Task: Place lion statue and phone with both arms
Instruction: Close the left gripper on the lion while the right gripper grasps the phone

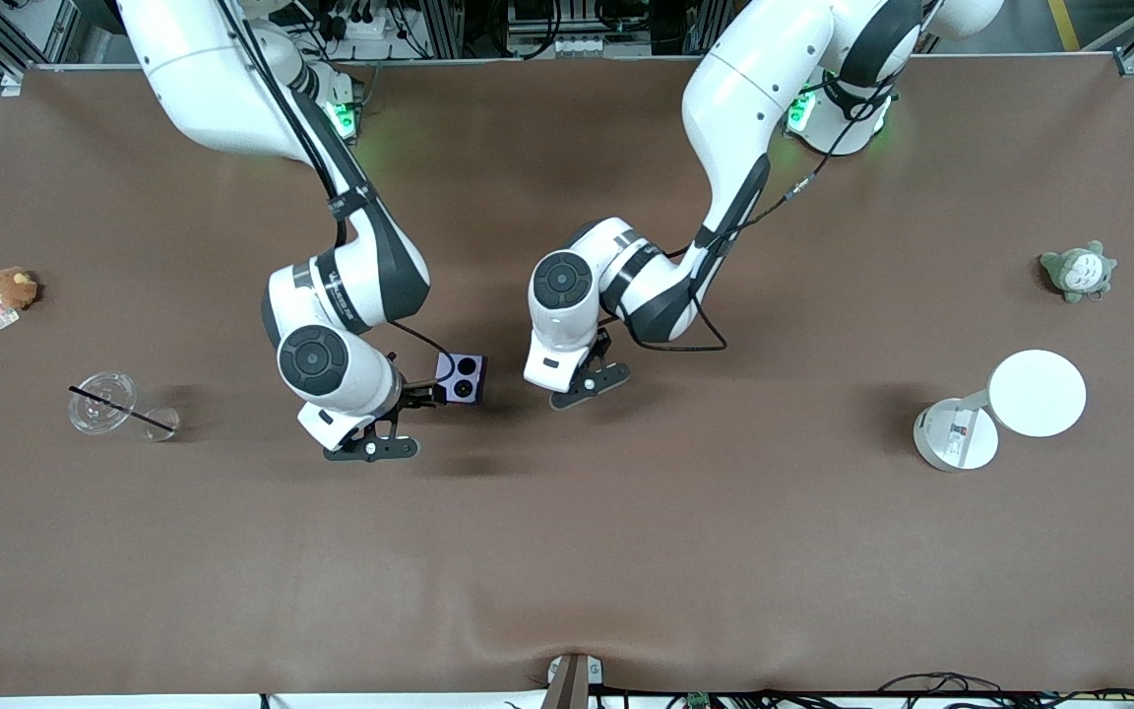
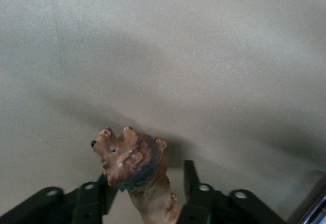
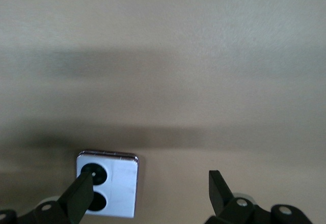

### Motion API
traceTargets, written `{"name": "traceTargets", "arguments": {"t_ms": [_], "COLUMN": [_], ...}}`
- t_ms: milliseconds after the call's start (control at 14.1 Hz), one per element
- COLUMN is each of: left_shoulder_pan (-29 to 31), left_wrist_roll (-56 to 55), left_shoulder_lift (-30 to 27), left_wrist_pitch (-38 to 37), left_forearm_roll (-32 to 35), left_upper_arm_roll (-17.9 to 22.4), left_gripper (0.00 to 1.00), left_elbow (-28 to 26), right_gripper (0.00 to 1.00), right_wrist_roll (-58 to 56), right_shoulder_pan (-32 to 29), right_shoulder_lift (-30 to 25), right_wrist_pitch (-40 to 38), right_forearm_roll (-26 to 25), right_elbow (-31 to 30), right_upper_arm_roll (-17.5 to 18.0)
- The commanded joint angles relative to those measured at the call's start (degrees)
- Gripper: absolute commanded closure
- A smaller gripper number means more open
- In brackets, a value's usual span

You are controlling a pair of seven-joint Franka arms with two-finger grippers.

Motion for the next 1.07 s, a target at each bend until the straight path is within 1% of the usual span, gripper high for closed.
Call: {"name": "traceTargets", "arguments": {"t_ms": [0,71,213,355,498,640,853,995], "left_shoulder_pan": [-0.09,0.52,2.88,6.04,8.68,10.62,15.01,17.03], "left_wrist_roll": [3.68,5.27,9.30,12.21,16.34,19.59,27.41,31.11], "left_shoulder_lift": [0.11,-0.24,-2.08,-4.28,-7.09,-8.93,-12.80,-14.47], "left_wrist_pitch": [0.44,0.44,0.35,0.27,-1.48,-4.12,-7.46,-9.57], "left_forearm_roll": [0.89,0.97,0.98,1.06,0.71,1.06,0.89,0.89], "left_upper_arm_roll": [0.50,0.58,0.58,0.41,0.15,0.41,-0.03,-0.03], "left_gripper": [1.00,1.00,1.00,1.00,1.00,1.00,1.00,1.00], "left_elbow": [1.20,1.20,1.20,1.20,1.03,1.03,0.15,-0.38], "right_gripper": [0.00,0.00,0.00,0.00,0.00,0.00,0.00,0.00], "right_wrist_roll": [0.35,0.35,0.35,-0.09,-0.27,-0.44,-0.36,0.17], "right_shoulder_pan": [-0.37,-0.20,0.68,3.30,5.69,5.96,5.34,5.25], "right_shoulder_lift": [-0.76,-0.33,0.91,2.05,3.28,3.63,3.63,3.63], "right_wrist_pitch": [2.29,2.46,2.81,6.14,9.57,9.85,9.15,9.14], "right_forearm_roll": [6.61,7.94,8.04,7.52,7.07,6.81,3.04,3.03], "right_elbow": [-3.17,-3.44,-3.35,-3.44,-3.53,-3.61,-3.79,-4.40], "right_upper_arm_roll": [-0.04,-0.04,-0.04,-0.13,-0.22,-0.31,-0.40,-0.40]}}
